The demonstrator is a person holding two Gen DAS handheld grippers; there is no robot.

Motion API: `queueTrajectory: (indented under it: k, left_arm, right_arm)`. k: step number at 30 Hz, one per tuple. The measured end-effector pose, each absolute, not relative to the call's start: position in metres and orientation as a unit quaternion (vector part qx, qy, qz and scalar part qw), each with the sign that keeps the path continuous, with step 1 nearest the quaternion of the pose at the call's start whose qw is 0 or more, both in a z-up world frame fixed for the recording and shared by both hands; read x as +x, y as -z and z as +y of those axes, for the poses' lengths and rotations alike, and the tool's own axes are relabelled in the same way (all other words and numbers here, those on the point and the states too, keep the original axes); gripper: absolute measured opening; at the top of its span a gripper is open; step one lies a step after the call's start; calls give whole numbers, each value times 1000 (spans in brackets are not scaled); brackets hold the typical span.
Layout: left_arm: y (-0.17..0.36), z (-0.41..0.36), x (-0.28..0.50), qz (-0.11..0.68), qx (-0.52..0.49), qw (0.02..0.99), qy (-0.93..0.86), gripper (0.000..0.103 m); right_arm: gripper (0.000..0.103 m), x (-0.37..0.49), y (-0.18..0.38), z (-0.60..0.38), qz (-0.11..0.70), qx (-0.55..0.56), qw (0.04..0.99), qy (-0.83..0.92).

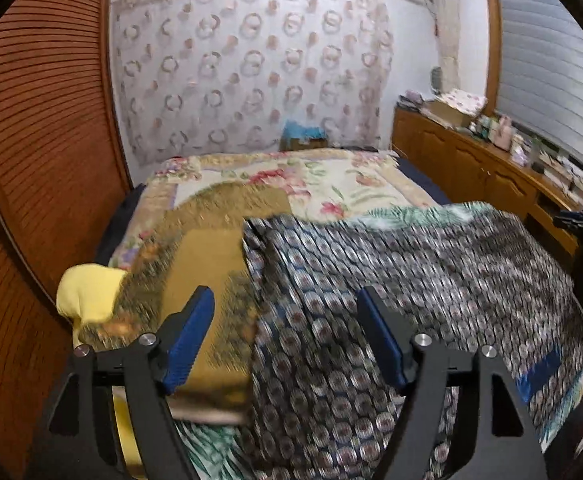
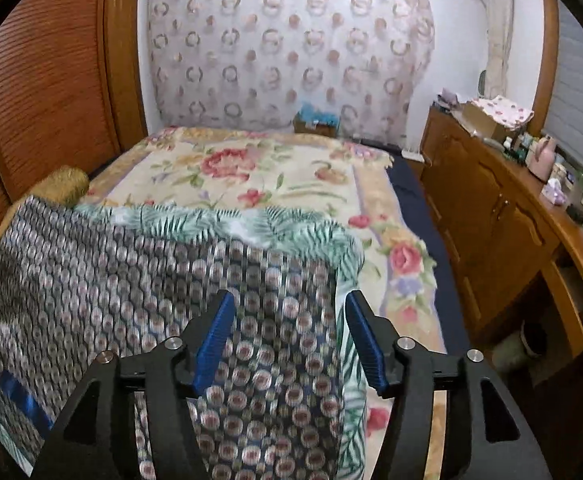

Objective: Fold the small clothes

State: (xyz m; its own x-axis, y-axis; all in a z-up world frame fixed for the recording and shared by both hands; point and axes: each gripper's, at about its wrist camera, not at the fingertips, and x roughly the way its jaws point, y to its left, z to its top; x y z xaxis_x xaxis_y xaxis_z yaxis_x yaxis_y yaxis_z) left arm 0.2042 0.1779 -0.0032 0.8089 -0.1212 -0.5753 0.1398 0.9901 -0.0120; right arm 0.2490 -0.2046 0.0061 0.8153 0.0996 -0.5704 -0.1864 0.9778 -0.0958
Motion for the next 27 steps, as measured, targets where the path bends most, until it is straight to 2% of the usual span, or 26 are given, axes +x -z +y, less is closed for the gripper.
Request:
queueTrajectory:
  k: [10, 20, 26, 27]
  left_arm:
    - [60, 136, 161, 356, 45, 928, 101, 75]
    - [99, 129, 162, 409, 49, 907, 94, 75]
    - [103, 132, 161, 406, 41, 908, 92, 77]
    - [103, 132, 161, 406, 40, 908, 91, 83]
  right_arm:
    - [61, 190, 29, -238, 333, -61, 936, -96]
    - [60, 168, 46, -264, 369, -37, 925, -85]
    - [49, 170, 53, -261, 376, -23, 922, -95]
    - [47, 170, 55, -259, 374, -23, 922, -95]
